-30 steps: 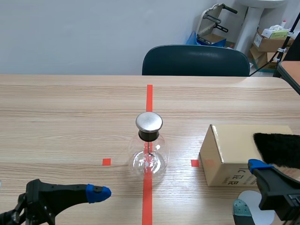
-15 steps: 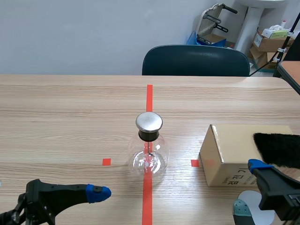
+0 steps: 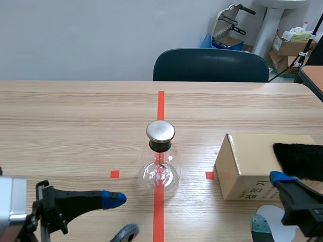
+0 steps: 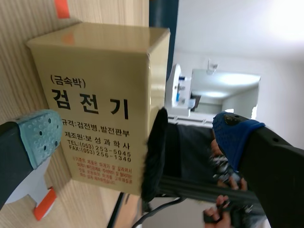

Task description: Do the electroscope experiment

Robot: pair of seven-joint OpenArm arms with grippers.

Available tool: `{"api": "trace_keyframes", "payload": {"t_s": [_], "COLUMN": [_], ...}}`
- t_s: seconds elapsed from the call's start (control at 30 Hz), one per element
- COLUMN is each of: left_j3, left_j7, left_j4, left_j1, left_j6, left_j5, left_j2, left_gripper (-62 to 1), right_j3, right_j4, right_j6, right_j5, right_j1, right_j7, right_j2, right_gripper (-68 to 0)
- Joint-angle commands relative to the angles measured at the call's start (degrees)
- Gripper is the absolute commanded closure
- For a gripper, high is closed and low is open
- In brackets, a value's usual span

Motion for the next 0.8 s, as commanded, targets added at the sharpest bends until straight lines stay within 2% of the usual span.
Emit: {"api": "trace_keyframes", "payload": {"t_s": [0.0, 0.07, 0.1, 0.2, 0.33, 0.43, 0.5, 0.63, 0.77], "left_j3": [-0.17, -0.26, -0.55, -2.12, -4.68, -7.41, -9.99, -15.28, -19.1], "left_j7": [0.11, 0.92, 1.18, 2.56, 5.31, 8.59, 11.1, 15.72, 20.68], "left_j4": [0.98, 0.98, 0.98, 0.98, 0.98, 0.98, 0.98, 0.98, 0.98], "left_j1": [-1.31, -2.58, -3.21, -4.92, -7.45, -8.85, -8.96, -8.44, -8.11], "left_j6": [0.22, 1.42, 1.84, 2.1, 2.23, 2.25, 2.25, 2.25, 2.25], "left_j5": [-1.09, -3.52, -4.7, -7.48, -11.19, -14.03, -15.47, -15.5, -15.43], "left_j2": [0.81, 1.07, 1.14, 1.57, 1.73, 1.73, 1.73, 1.73, 1.75], "left_gripper": [-26.5, -25.5, -22.9, -15.5, -11.6, -11.1, -8.4, -7.4, -7.4], "right_j3": [0.15, 0.15, 0.15, 0.15, 1.29, 2.89, 3.43, 3.37, 2.27], "right_j4": [1.88, 4.44, 6.25, 13.33, 22.91, 28.87, 32.13, 37.42, 39.85], "right_j6": [-3.34, -2.45, -0.31, 7.65, 16.57, 25.42, 30.62, 36.17, 41.66], "right_j5": [3.41, 8.13, 10.71, 18.64, 30.58, 39.45, 45.7, 57.05, 63.78], "right_j1": [-0.11, -0.59, -1.03, -2.47, -3.32, -3.26, -3.23, -2.84, -0.66], "right_j7": [0.96, 2.03, 2.01, 1.97, 1.95, 1.97, 1.99, 1.73, -0.72], "right_j2": [0.15, 0.26, 0.52, 2.29, 4.0, 4.17, 5.22, 8.22, 10.95], "right_gripper": [-67.9, -67.9, -67.9, -67.9, -67.9, -67.9, -67.9, -67.9, -67.9]}}
